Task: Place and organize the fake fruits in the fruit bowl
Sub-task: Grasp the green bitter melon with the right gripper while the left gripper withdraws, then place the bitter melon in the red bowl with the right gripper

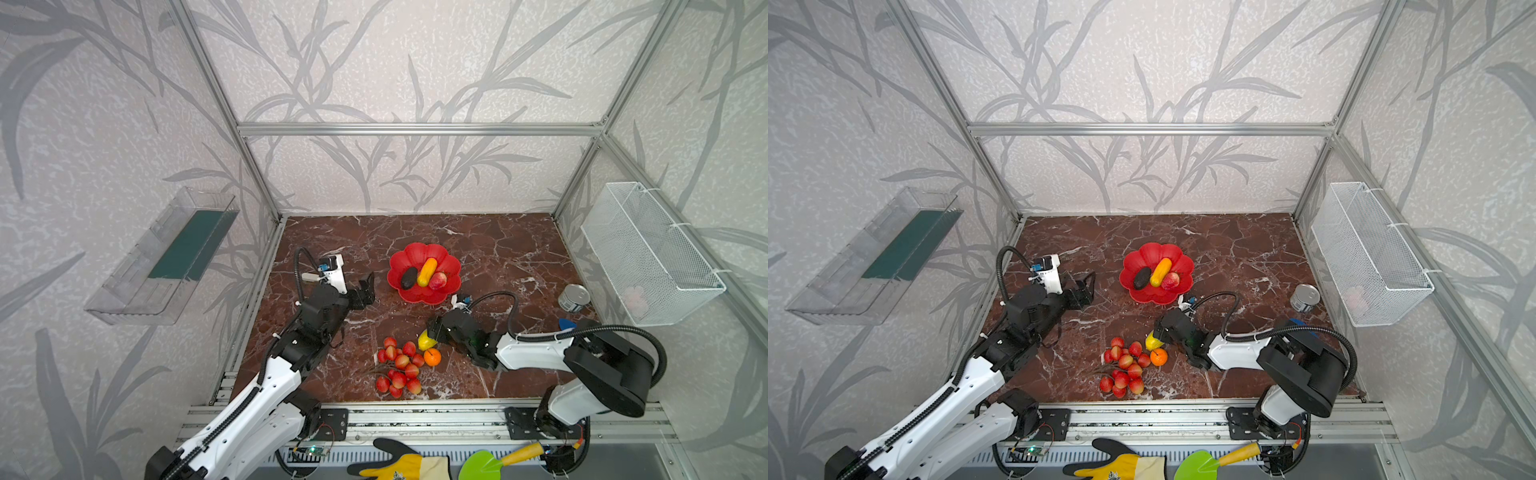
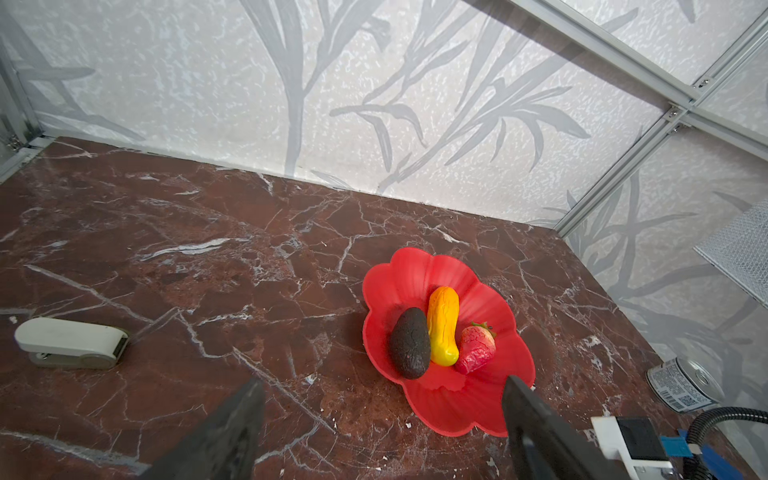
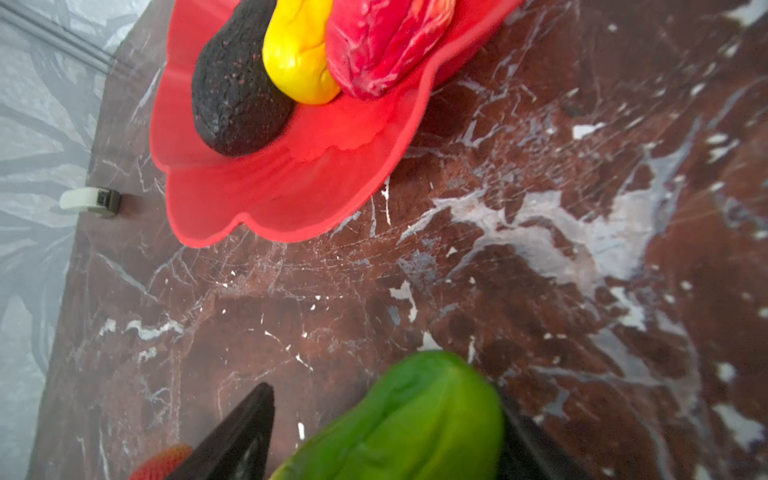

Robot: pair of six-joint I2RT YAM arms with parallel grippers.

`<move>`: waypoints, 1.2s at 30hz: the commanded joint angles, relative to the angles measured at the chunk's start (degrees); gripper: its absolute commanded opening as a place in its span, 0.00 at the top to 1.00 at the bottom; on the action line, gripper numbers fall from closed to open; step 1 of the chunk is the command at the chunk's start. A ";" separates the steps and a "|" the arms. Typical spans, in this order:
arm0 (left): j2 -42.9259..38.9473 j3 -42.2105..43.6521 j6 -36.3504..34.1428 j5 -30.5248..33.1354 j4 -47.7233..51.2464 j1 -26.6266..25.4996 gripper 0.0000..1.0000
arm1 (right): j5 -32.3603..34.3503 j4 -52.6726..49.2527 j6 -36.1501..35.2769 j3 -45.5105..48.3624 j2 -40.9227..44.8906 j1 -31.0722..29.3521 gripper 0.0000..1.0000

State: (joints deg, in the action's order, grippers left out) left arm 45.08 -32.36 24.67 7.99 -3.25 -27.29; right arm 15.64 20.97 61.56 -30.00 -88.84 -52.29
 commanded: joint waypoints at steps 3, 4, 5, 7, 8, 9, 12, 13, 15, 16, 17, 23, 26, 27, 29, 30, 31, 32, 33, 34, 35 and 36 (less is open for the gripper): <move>-2.60 1.15 0.12 2.61 2.19 0.43 0.10 | 3.51 1.74 2.35 0.41 0.31 -0.40 0.45; -2.93 1.37 0.04 2.77 2.27 0.46 0.10 | 4.38 1.79 1.98 0.78 1.23 -0.38 0.49; -3.19 1.57 0.11 2.95 2.21 0.44 0.10 | 5.22 1.71 1.69 1.26 2.27 -0.44 0.52; -3.55 2.07 0.12 3.15 1.86 0.41 0.10 | 7.41 1.52 0.70 2.66 5.36 -0.41 0.57; -3.59 2.35 0.06 3.27 1.54 0.50 0.09 | 8.55 1.32 0.08 3.26 7.29 -0.41 0.58; -3.60 2.62 0.12 3.38 1.28 0.54 0.09 | 9.95 0.76 -1.04 4.00 9.81 -0.40 0.60; -3.42 3.13 0.26 3.24 0.79 0.58 0.09 | 14.17 -2.93 -7.44 4.27 17.56 -0.44 0.61; -3.34 3.26 0.35 3.11 0.62 0.65 0.09 | 15.73 -3.61 -11.05 4.04 20.11 -0.40 0.61; -3.21 3.59 0.60 3.05 0.18 0.66 0.08 | 17.57 -4.98 -18.62 2.84 24.27 -0.24 0.61; -3.07 3.75 0.71 2.95 -0.17 0.72 0.08 | 17.71 -5.27 -23.93 1.66 25.77 -0.06 0.61; -2.93 3.87 0.86 2.78 -0.37 0.79 0.08 | 17.59 -6.21 -28.75 0.06 26.57 0.29 0.61; -2.70 4.38 2.03 2.21 -1.06 0.84 0.08 | 12.16 -13.41 -50.12 -13.34 20.97 3.44 0.60; -3.46 4.49 2.30 2.11 -0.25 0.85 0.08 | 8.95 -11.98 -56.82 -17.22 16.29 4.78 0.60; -3.89 4.48 2.27 2.18 0.19 0.88 0.08 | 7.87 -11.80 -59.20 -18.81 14.43 5.12 0.60; -4.83 4.43 2.32 2.34 1.31 0.87 0.08 | 6.41 -13.65 -62.28 -22.87 10.56 6.05 0.60; -5.44 4.45 2.32 2.50 1.87 0.91 0.08 | 6.10 -14.54 -63.45 -24.80 8.53 6.47 0.60; -6.07 4.49 2.39 2.64 2.52 0.84 0.08 | 5.61 -14.73 -64.81 -26.49 6.55 6.99 0.60; -6.65 4.53 2.40 2.75 3.05 0.96 0.08 | 5.04 -14.54 -66.01 -27.59 4.90 7.39 0.60; -7.33 4.52 2.40 2.97 3.58 0.99 0.08 | 4.78 -14.26 -67.62 -28.81 2.92 7.62 0.60; -7.92 4.70 2.45 3.14 4.09 0.95 0.08 | 4.84 -14.06 -68.96 -30.05 1.03 7.88 0.60; -8.65 4.79 2.56 3.26 4.59 1.00 0.08 | 4.78 -13.82 -70.46 -31.23 -0.76 8.02 0.60; -9.24 4.92 2.57 3.46 5.05 0.96 0.08 | 4.95 -13.49 -71.73 -32.17 -2.43 8.17 0.60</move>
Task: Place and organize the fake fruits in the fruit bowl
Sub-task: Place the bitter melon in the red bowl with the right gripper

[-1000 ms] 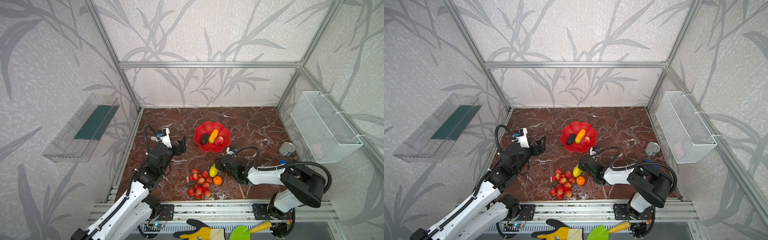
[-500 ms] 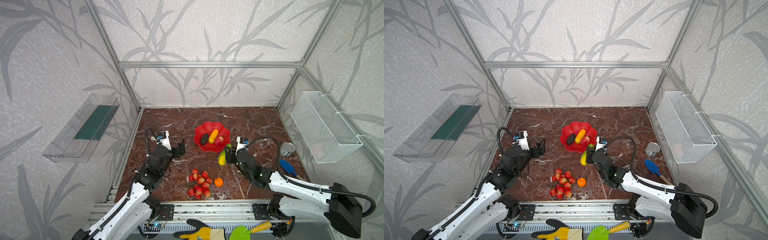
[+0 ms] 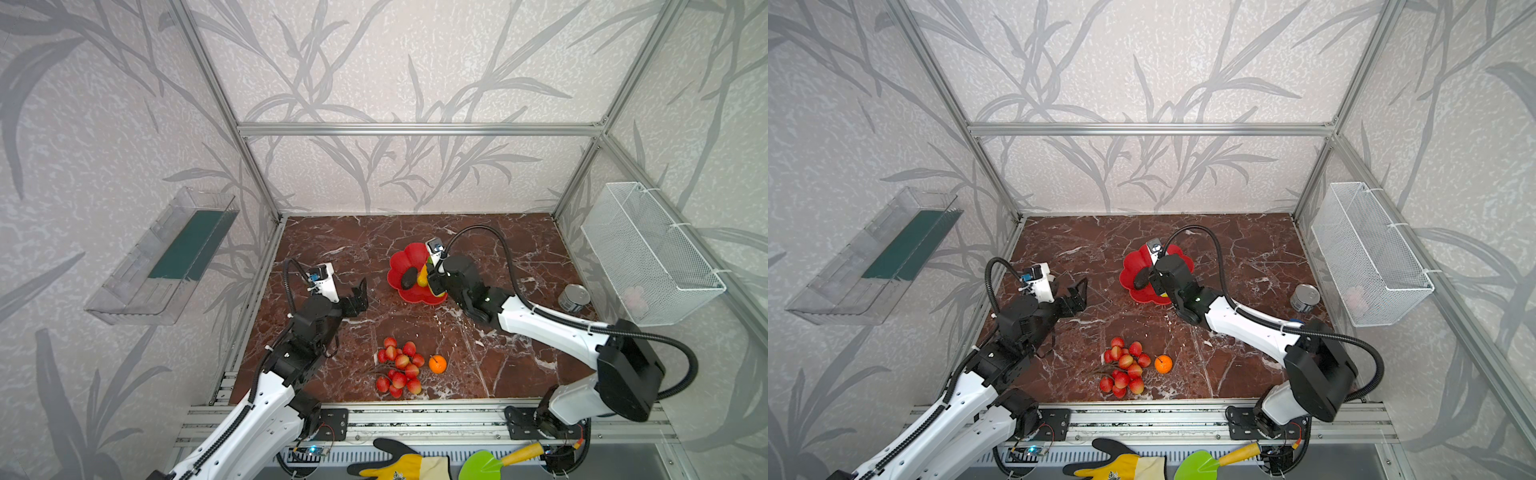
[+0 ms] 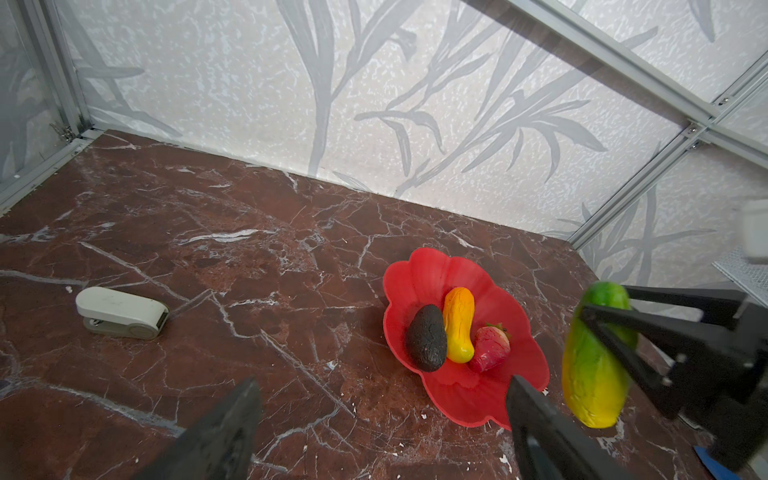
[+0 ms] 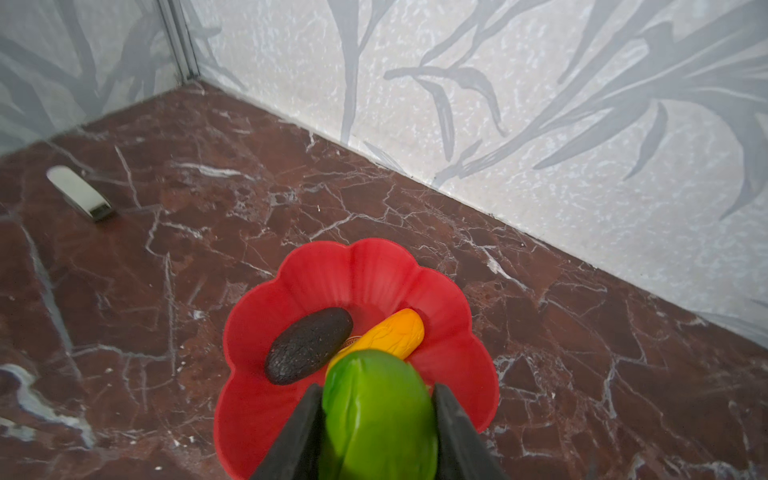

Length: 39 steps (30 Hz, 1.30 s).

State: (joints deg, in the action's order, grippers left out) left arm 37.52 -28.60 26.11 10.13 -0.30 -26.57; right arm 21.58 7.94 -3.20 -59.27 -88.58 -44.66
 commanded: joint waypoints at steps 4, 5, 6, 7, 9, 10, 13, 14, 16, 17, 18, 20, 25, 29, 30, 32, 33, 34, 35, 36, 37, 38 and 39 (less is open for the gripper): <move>-3.82 1.67 1.56 1.81 3.32 0.27 0.08 | 0.87 1.10 -11.98 -6.98 -10.23 0.80 0.57; -4.31 1.71 1.63 1.92 3.61 0.28 0.08 | 1.24 1.67 -12.97 -7.79 -12.54 0.91 0.56; -4.66 1.71 1.63 1.99 3.91 0.22 0.08 | 1.18 1.85 -13.81 -8.61 -14.21 0.98 0.56; -5.00 1.71 1.66 2.21 4.22 0.23 0.08 | 1.19 2.00 -14.85 -9.38 -16.04 0.98 0.55; -5.64 1.49 1.57 2.34 4.75 0.24 0.08 | 1.27 1.94 -15.65 -10.96 -19.17 0.98 0.52; -5.94 1.39 1.53 2.38 5.02 0.21 0.08 | 1.01 1.62 -15.41 -11.74 -20.37 0.98 0.50; -6.47 0.92 1.42 2.26 5.56 0.23 0.08 | -0.89 0.65 -13.62 -13.26 -22.82 0.98 0.41; -6.54 0.68 1.28 2.26 5.89 0.22 0.08 | -1.11 0.04 -12.71 -13.86 -23.27 0.98 0.36; -6.65 0.22 1.14 2.32 6.64 0.22 0.08 | -1.73 -1.22 -11.14 -14.50 -23.07 0.98 0.28; -6.71 0.08 1.02 2.40 7.03 0.21 0.07 | -2.16 -1.35 -9.96 -14.06 -22.23 0.98 0.25; -6.82 0.04 1.06 2.36 7.10 0.21 0.07 | -2.86 -1.06 -9.18 -13.48 -20.97 0.98 0.22; -7.00 0.20 1.14 2.44 6.98 0.28 0.07 | -4.52 -0.07 -6.86 -11.47 -17.04 0.98 0.17; -6.93 0.85 1.74 2.58 5.56 0.26 0.07 | -8.34 -1.95 0.92 -5.89 -5.25 1.04 0.11; -6.53 1.99 2.57 2.47 3.71 0.37 0.07 | -11.64 -6.43 9.35 2.07 4.97 0.98 0.11; -6.32 2.09 2.71 2.47 3.35 0.35 0.08 | -12.79 -7.51 11.14 4.24 7.05 0.98 0.11; -5.85 2.41 2.93 2.24 2.47 0.36 0.08 | -16.29 -10.01 14.85 9.34 12.05 0.86 0.11; -5.58 2.49 2.98 2.21 2.13 0.33 0.07 | -16.65 -11.25 17.23 11.64 14.04 0.52 0.11; -5.26 2.53 3.07 2.13 1.68 0.35 0.07 | -16.83 -12.89 20.30 13.83 16.30 -0.01 0.11; -4.88 2.67 3.04 2.13 1.15 0.29 0.07 | -17.30 -14.47 22.59 16.21 18.44 -0.99 0.11; -4.53 2.75 3.22 2.11 0.79 0.36 0.07 | -17.03 -15.29 23.88 17.91 20.11 -2.38 0.11; -4.05 2.85 3.42 2.11 0.34 0.31 0.07 | -15.57 -17.26 25.18 19.63 21.77 -4.37 0.11; -3.57 3.00 3.71 1.93 -0.01 0.31 0.07 | -12.78 -19.21 26.97 21.02 23.16 -6.59 0.11; -3.12 3.10 3.96 1.88 -0.42 0.34 0.07 | -11.07 -20.27 28.56 22.09 24.05 -8.22 0.11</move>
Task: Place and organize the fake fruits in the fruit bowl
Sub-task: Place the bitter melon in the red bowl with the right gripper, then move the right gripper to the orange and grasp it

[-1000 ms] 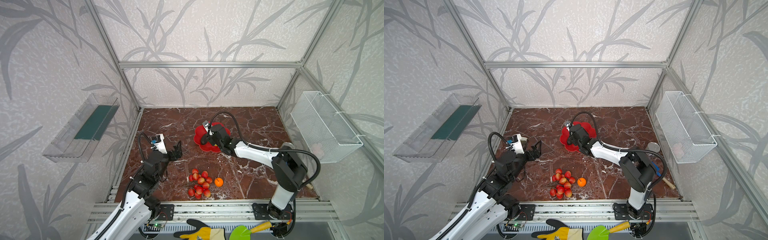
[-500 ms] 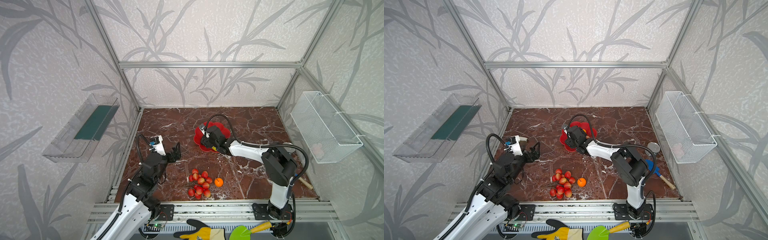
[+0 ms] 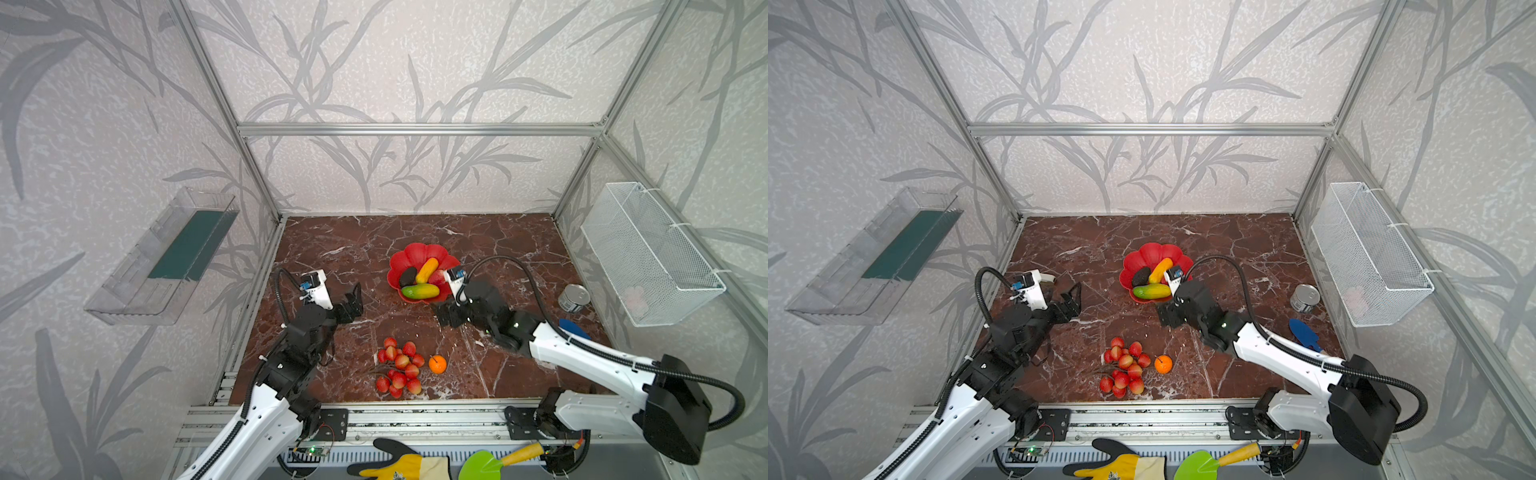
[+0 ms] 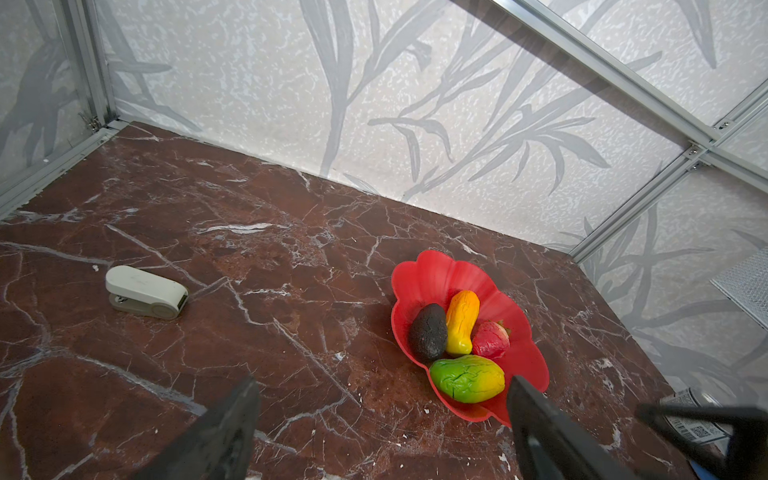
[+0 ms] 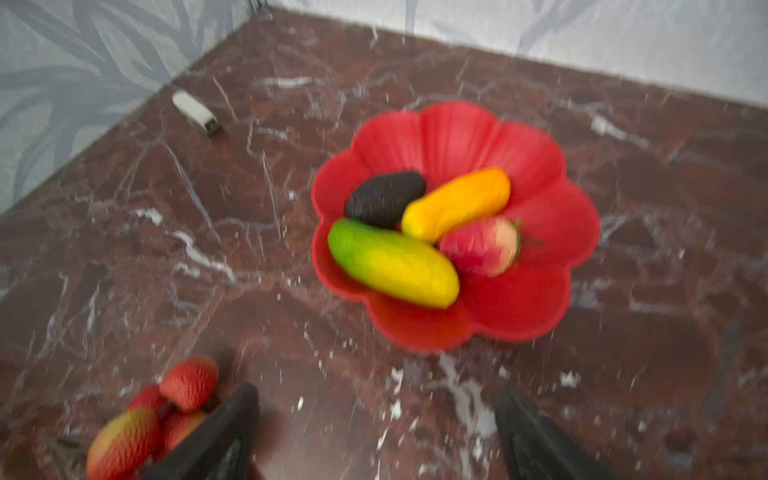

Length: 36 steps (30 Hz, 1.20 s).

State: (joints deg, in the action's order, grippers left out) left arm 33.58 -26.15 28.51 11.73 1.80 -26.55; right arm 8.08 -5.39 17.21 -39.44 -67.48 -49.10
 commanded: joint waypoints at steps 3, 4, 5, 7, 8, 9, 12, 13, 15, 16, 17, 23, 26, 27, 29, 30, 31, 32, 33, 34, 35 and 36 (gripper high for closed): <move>2.10 1.16 2.60 0.01 -3.77 0.31 0.07 | 2.67 -6.99 13.13 6.31 4.07 -6.07 0.11; 2.48 1.27 3.02 0.06 -4.17 0.31 0.08 | 2.08 -6.13 14.23 7.34 3.76 -6.56 0.11; 2.81 1.31 3.49 -0.03 -4.34 0.27 0.07 | 1.54 -5.37 15.13 8.06 3.11 -6.99 0.11; 3.02 1.47 4.22 -0.07 -4.53 0.31 0.07 | 0.37 -4.86 16.04 8.03 1.33 -7.92 0.11; 2.98 1.58 4.75 0.11 -4.55 0.31 0.07 | -0.05 -5.57 16.33 7.25 0.13 -8.39 0.11; 2.82 1.74 5.12 0.19 -4.57 0.32 0.07 | -0.23 -6.21 16.60 6.58 -0.91 -8.91 0.11; 1.95 2.63 6.56 0.62 -4.68 0.32 0.07 | -0.99 -5.74 16.80 5.03 -5.00 -11.63 0.11; 1.56 3.00 7.09 0.90 -4.62 0.34 0.07 | -1.71 -5.47 16.89 4.51 -6.47 -12.10 0.11; 0.90 3.43 7.99 1.24 -4.42 0.42 0.07 | -2.03 -5.70 17.66 3.53 -8.88 -12.95 0.12; 0.58 3.62 8.27 1.29 -4.34 0.37 0.07 | -2.06 -5.26 18.01 3.34 -9.98 -13.57 0.12; 0.31 3.67 8.42 1.43 -4.35 0.37 0.07 | -2.10 -4.64 18.37 3.34 -10.94 -14.04 0.12; -0.18 3.70 8.75 2.15 -4.21 0.42 0.07 | -1.40 -1.65 18.84 3.48 -14.63 -14.89 0.18; -0.18 3.80 9.02 2.16 -4.20 0.36 0.07 | -1.27 -1.00 18.86 3.31 -15.30 -14.93 0.25; -0.23 3.85 9.11 2.17 -4.23 0.38 0.07 | -1.35 -0.75 18.86 3.41 -15.24 -14.89 0.28; -0.36 3.97 9.22 2.23 -4.19 0.36 0.08 | -1.26 -0.68 20.65 3.56 -14.76 -14.91 0.38; -0.47 3.95 9.19 2.25 -4.21 0.36 0.07 | -1.06 -0.63 20.76 3.73 -14.28 -14.91 0.42; -0.58 4.00 9.18 2.36 -4.21 0.35 0.07 | -0.67 -0.72 20.80 4.07 -13.43 -14.91 0.46; -0.71 4.07 9.19 2.44 -4.26 0.38 0.07 | 0.05 -0.92 20.80 4.39 -12.19 -14.88 0.49; -0.80 4.18 9.19 2.52 -4.24 0.35 0.07 | 1.06 -1.35 20.69 4.48 -11.08 -14.94 0.52; -0.88 4.14 9.19 2.62 -4.26 0.41 0.07 | 2.51 -1.81 20.28 4.53 -9.52 -14.95 0.54; -0.91 4.24 9.11 2.69 -4.26 0.38 0.08 | 4.27 -2.00 19.69 4.69 -7.65 -14.93 0.56; -0.89 4.20 9.10 2.71 -4.26 0.37 0.07 | 5.37 -2.26 19.62 4.62 -5.98 -14.72 0.58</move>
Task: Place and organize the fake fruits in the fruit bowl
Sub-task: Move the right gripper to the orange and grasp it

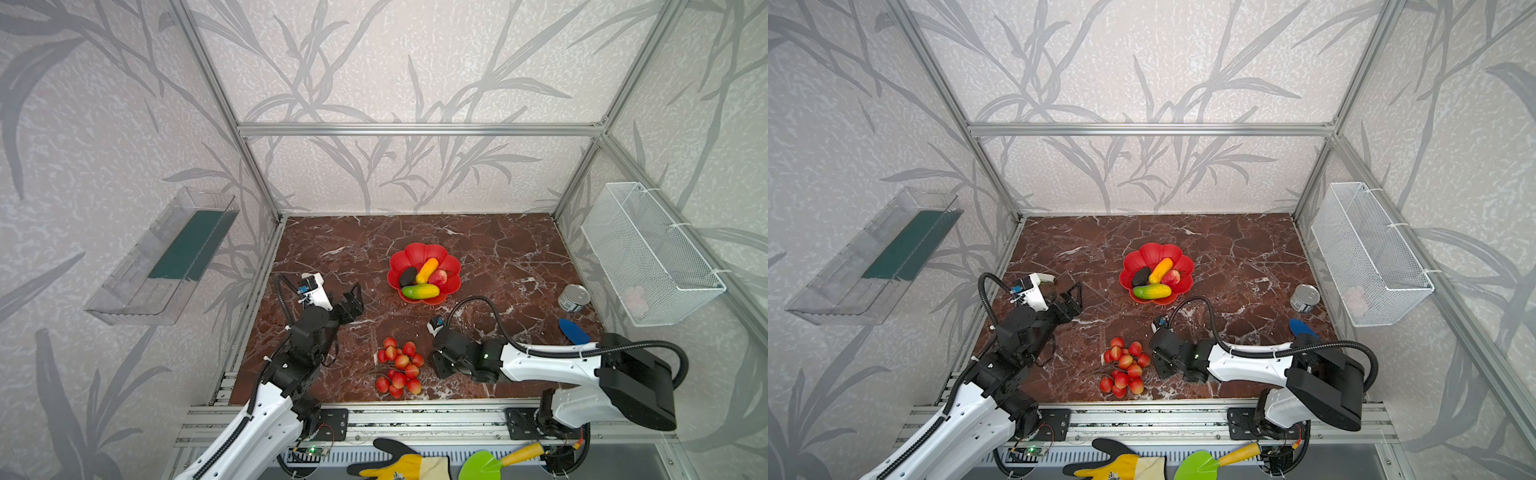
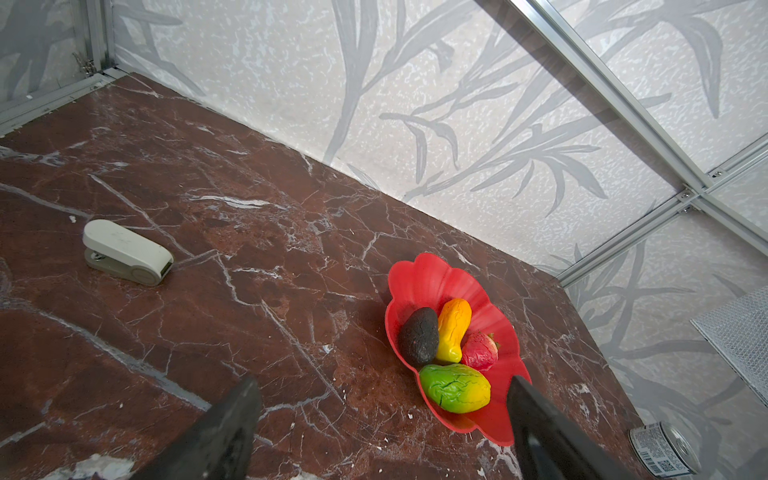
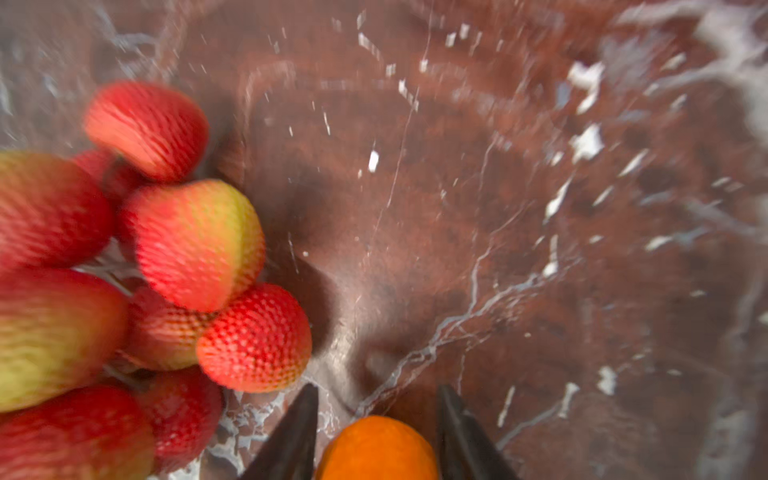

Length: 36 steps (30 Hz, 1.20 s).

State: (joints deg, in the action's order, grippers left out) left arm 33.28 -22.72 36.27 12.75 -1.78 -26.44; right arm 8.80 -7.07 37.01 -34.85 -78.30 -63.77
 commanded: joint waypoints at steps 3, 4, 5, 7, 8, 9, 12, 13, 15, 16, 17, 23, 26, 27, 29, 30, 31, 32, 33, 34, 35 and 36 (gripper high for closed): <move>-0.46 1.05 1.59 1.68 -0.94 0.33 0.07 | 5.08 -1.53 -4.49 -0.99 10.00 2.90 0.61; -0.32 1.13 1.61 1.56 -1.03 0.36 0.08 | 4.54 -1.80 -5.49 -1.48 11.29 4.52 0.61; -0.32 1.22 1.74 1.42 -1.12 0.38 0.08 | 3.82 -1.64 -6.38 -1.92 12.38 7.74 0.61; -0.32 1.51 2.02 1.48 -1.20 0.34 0.07 | 1.53 -1.03 -8.27 -2.98 13.41 12.08 0.61; -0.42 1.54 2.14 1.33 -1.14 0.33 0.07 | 0.24 -1.65 -9.05 -3.84 13.53 13.80 0.61; -0.57 1.49 2.14 1.31 -0.89 0.34 0.07 | -0.02 -2.67 -9.70 -4.73 13.61 14.48 0.60; -1.60 1.35 2.14 1.48 0.65 0.39 0.08 | -3.16 -5.40 -10.52 -5.35 13.60 14.46 0.52; -2.04 1.56 2.16 1.85 0.88 0.36 0.07 | -5.01 -6.23 -9.59 -4.85 13.69 14.31 0.47; -2.95 2.05 2.14 2.55 0.99 0.33 0.07 | -6.07 -7.29 -7.88 -2.93 13.95 12.27 0.39; -3.35 2.34 2.22 2.86 1.02 0.34 0.08 | -5.87 -7.72 -7.05 -1.70 14.20 10.66 0.35; -3.63 2.52 2.31 3.07 1.03 0.37 0.07 | -5.74 -8.10 -6.04 -0.48 14.51 8.85 0.33; -3.05 2.35 2.14 3.20 0.07 0.45 0.07 | -5.73 -7.40 0.34 4.41 16.42 -2.67 0.25; -2.40 2.11 2.31 2.68 -0.41 0.42 0.08 | -4.86 -6.04 2.03 5.25 15.64 -6.38 0.25; -2.26 2.10 2.48 2.50 -0.50 0.42 0.07 | -4.76 -5.26 2.17 5.38 15.08 -7.02 0.25; -2.33 2.15 2.75 2.41 -0.50 0.43 0.07 | -5.06 -3.52 2.28 5.34 13.20 -7.62 0.25; -2.46 2.15 2.83 2.28 -0.42 0.44 0.07 | -5.23 -3.08 2.22 4.96 12.22 -7.75 0.25; -2.67 2.05 2.84 2.19 -0.26 0.49 0.08 | -5.37 -2.63 1.95 4.48 11.17 -7.92 0.25; -2.93 2.04 2.93 2.19 0.05 0.44 0.07 | -5.54 -2.23 1.63 4.02 10.21 -8.06 0.25; -3.21 1.96 2.93 2.20 0.27 0.45 0.07 | -5.67 -1.87 1.49 3.54 9.34 -8.21 0.25; -3.66 1.98 2.93 2.35 0.59 0.47 0.07 | -6.02 -1.28 1.37 3.17 8.33 -8.31 0.25; -3.89 1.93 2.93 2.53 0.72 0.47 0.07 | -6.38 -0.50 1.52 3.04 7.39 -8.46 0.24; -4.17 1.97 2.93 2.67 0.97 0.49 0.07 | -6.55 0.19 1.70 2.95 6.61 -8.47 0.24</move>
State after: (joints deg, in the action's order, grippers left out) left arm 30.15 -20.51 38.13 14.46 -1.06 -26.24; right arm 2.94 -9.69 38.00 -30.20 -70.06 -71.57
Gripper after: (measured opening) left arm 0.926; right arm 0.754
